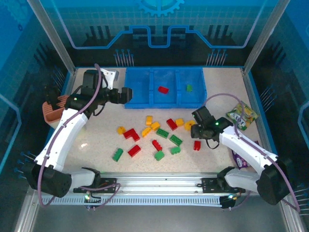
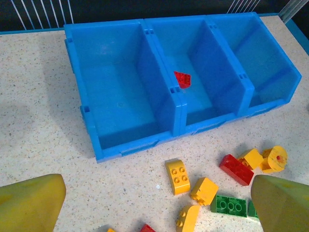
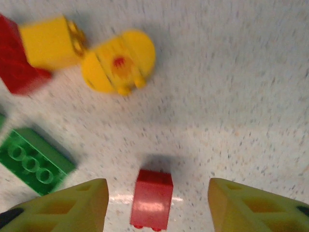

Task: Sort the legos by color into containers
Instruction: Pick up the lego from the bottom-right of the table.

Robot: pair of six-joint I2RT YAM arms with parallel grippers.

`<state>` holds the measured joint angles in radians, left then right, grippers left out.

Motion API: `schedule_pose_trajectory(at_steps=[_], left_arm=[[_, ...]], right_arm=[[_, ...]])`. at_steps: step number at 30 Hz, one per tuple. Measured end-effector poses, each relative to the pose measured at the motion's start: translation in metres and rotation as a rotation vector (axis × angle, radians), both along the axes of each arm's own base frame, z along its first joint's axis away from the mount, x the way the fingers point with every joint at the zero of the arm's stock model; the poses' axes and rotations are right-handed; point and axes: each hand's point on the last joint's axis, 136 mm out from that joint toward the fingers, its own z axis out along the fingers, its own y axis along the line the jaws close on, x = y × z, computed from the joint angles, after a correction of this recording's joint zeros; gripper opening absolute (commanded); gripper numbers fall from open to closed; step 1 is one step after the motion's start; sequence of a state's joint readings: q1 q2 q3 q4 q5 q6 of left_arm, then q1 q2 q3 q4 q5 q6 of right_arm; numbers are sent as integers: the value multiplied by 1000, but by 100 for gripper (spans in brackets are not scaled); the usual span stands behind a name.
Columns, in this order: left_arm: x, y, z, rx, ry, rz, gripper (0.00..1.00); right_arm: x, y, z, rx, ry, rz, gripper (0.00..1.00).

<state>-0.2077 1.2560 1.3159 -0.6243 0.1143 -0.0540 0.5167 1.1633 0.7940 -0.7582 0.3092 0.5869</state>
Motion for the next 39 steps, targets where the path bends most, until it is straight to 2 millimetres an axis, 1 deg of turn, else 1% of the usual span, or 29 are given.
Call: schedule_pose_trajectory(at_steps=[1,4,8,11,15,17,19,22,24,26,28,29,30,32,34,36,37,39], left_arm=[[0,0,0,0,0,0,99],[0,0,0,-1,0,-1,99],[0,-1,0,-5,1,-6,99],[-1,-2,0,-7,1,-9,99],[-1,-2,0,-9,1,-12,99],[-1,-2,0,-9,1,-12,99],[-1,-2,0,-9,1,-12,99],[-1,-2,1,-8,1,-12,99],[-1,-2,1,-9,1,-12,99],[-1,-2,1,-8,1,-12,99],[-1,-2,0,-8,1,-12,99],[-1,-2,0,-8,1,-12,99],[-1,-2,0,-8,1,-12,99],[-1,-2,0,-8,1,-12,99],[-1,-2,1,-7,1,-12,99],[-1,-2,1,-6,0,-10,99],[-1,-1,1,-5,-1,-8,100],[-1,0,1,0,-4,-5,100]], right_arm=[[-5,-2,-9,0,20,-9,67],[-15,-6,-26,-6,59,-35,69],[-15,-5,-36,2,69,-51,70],[-13,-2,-45,7,88,-59,67],[-16,0,-65,6,131,-78,59],[-20,0,-72,7,152,-82,53],[-22,0,-78,13,167,-90,45],[-24,2,-83,17,184,-88,34],[-23,3,-82,21,185,-86,29],[-22,4,-79,18,189,-74,27],[-15,7,-68,12,179,-48,26],[-8,11,-59,15,164,-32,25],[3,16,-45,23,136,-10,25],[34,30,-7,48,47,37,25],[74,49,38,80,-77,92,25],[107,67,73,95,-174,147,24],[123,75,86,98,-215,174,25],[146,89,99,95,-259,221,24]])
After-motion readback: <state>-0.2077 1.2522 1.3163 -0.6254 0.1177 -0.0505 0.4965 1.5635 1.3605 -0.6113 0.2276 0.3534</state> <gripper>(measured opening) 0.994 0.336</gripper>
